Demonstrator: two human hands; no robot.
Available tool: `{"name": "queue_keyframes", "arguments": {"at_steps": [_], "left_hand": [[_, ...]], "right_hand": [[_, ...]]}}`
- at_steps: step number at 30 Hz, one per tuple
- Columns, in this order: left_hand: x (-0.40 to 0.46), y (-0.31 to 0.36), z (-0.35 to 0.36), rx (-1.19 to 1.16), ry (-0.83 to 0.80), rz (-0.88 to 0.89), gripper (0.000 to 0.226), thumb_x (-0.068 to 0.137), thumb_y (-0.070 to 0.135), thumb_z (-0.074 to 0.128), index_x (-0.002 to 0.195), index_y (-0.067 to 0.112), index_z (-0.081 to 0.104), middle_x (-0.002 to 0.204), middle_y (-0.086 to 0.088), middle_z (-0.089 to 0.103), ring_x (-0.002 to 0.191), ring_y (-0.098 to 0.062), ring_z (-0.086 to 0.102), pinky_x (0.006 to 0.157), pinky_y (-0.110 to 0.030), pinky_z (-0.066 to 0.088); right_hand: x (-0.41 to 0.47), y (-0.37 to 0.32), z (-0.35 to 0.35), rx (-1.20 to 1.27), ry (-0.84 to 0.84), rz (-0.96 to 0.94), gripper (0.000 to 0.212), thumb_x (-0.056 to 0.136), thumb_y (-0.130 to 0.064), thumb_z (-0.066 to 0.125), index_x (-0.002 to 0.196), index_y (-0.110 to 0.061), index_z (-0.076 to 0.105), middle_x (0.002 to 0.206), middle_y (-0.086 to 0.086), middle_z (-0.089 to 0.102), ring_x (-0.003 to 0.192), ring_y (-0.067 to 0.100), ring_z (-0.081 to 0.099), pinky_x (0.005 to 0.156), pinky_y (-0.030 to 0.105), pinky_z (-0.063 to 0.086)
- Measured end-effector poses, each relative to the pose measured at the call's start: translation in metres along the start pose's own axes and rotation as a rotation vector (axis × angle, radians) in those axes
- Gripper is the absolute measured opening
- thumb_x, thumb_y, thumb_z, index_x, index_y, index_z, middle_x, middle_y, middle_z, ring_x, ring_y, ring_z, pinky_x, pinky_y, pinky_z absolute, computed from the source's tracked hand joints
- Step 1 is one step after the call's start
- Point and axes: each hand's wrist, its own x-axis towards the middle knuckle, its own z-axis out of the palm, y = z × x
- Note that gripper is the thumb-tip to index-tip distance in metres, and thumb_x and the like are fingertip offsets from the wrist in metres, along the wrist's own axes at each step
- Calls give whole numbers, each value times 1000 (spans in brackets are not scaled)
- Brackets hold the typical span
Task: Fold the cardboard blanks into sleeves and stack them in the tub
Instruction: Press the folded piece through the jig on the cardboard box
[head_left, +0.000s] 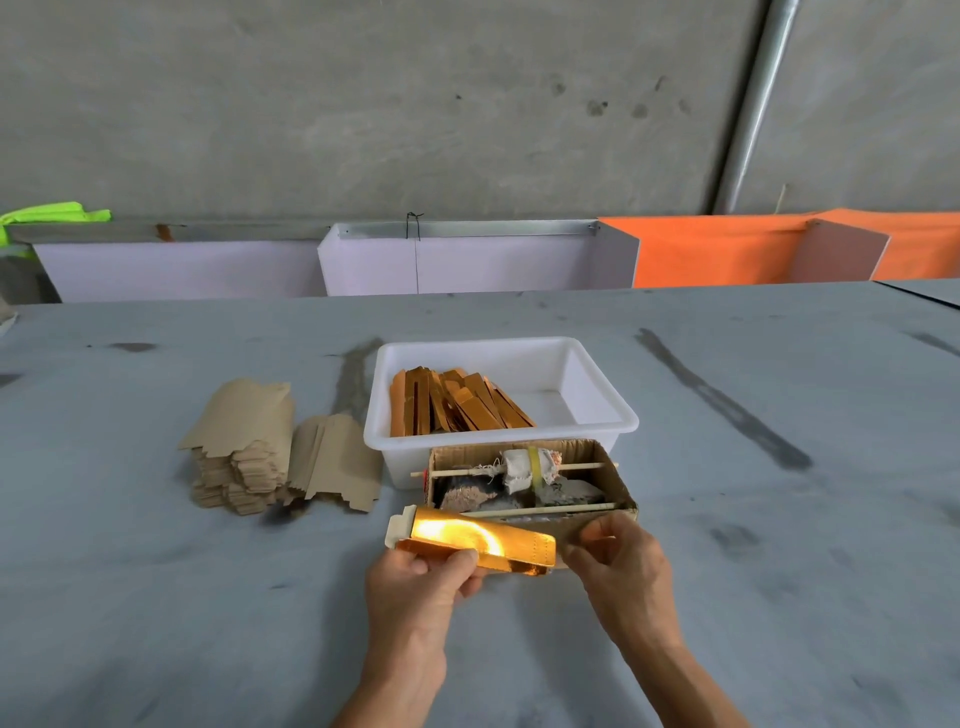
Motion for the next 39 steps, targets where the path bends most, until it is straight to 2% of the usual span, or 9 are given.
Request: {"name": "queue_keyframes", "arguments": {"at_steps": [2, 5, 9, 15, 20, 26, 31, 35, 39], "left_hand": [[-1, 1, 0, -46, 16, -14, 18, 73, -18, 65, 75, 0, 64, 55, -7, 66, 46, -14, 62, 45, -23, 53], [-2, 2, 3, -119, 32, -32, 19, 74, -17, 65, 76, 2, 64, 56, -5, 66, 46, -14, 62, 44, -23, 53], [-6, 2, 6, -160, 37, -34, 17, 76, -15, 64, 78, 2, 65, 62, -9, 68, 51, -20, 66, 46, -25, 54], [-16, 3, 13, -214, -20, -42, 13, 78, -13, 62, 86, -2, 65, 75, -18, 70, 62, -27, 69, 52, -26, 56], [-19, 4, 13, -210, -28, -24, 12, 79, -15, 60, 83, -4, 64, 77, -21, 68, 71, -33, 66, 54, -29, 57], [-18, 2, 12, -197, -45, -7, 13, 79, -16, 59, 83, -5, 64, 77, -23, 67, 75, -37, 65, 56, -30, 58], [-18, 3, 11, -209, -52, 6, 15, 78, -17, 59, 82, -4, 64, 73, -19, 68, 71, -33, 67, 55, -31, 58], [-17, 3, 10, -225, -47, -1, 17, 78, -17, 59, 81, -1, 65, 69, -14, 69, 64, -26, 69, 53, -30, 56], [-16, 2, 10, -208, -42, -7, 17, 78, -16, 61, 82, 0, 66, 72, -15, 70, 71, -30, 68, 55, -31, 58]], "right_hand": [[-4, 1, -4, 52, 15, -4, 21, 75, -9, 75, 67, -20, 59, 61, -10, 62, 58, 4, 56, 55, 24, 44], [-12, -5, -13, 219, 62, -57, 25, 73, -5, 76, 62, -16, 57, 51, -10, 57, 48, 1, 48, 51, 16, 37], [-33, -24, -12, 555, -63, -57, 25, 73, 2, 75, 61, -15, 59, 51, -7, 54, 48, 3, 45, 47, 12, 38], [-50, -38, 1, 760, -181, -25, 19, 74, 8, 72, 71, -9, 63, 57, 0, 59, 57, 10, 51, 56, 19, 45], [-56, -44, 11, 769, -210, -21, 17, 75, 12, 68, 74, -4, 64, 56, 1, 62, 56, 8, 56, 57, 16, 47], [-54, -44, 12, 711, -207, -19, 16, 76, 8, 70, 75, -8, 68, 61, 9, 65, 61, 14, 59, 61, 20, 49], [-53, -42, 11, 631, -225, -3, 17, 77, 6, 71, 78, -11, 70, 62, 7, 67, 65, 18, 59, 68, 33, 51], [-52, -43, 10, 601, -257, 6, 19, 77, 3, 72, 79, -16, 72, 60, 4, 66, 62, 11, 60, 57, 17, 46], [-51, -43, 9, 591, -272, 16, 21, 77, 3, 71, 79, -17, 72, 62, 7, 67, 64, 12, 62, 60, 17, 48]]}}
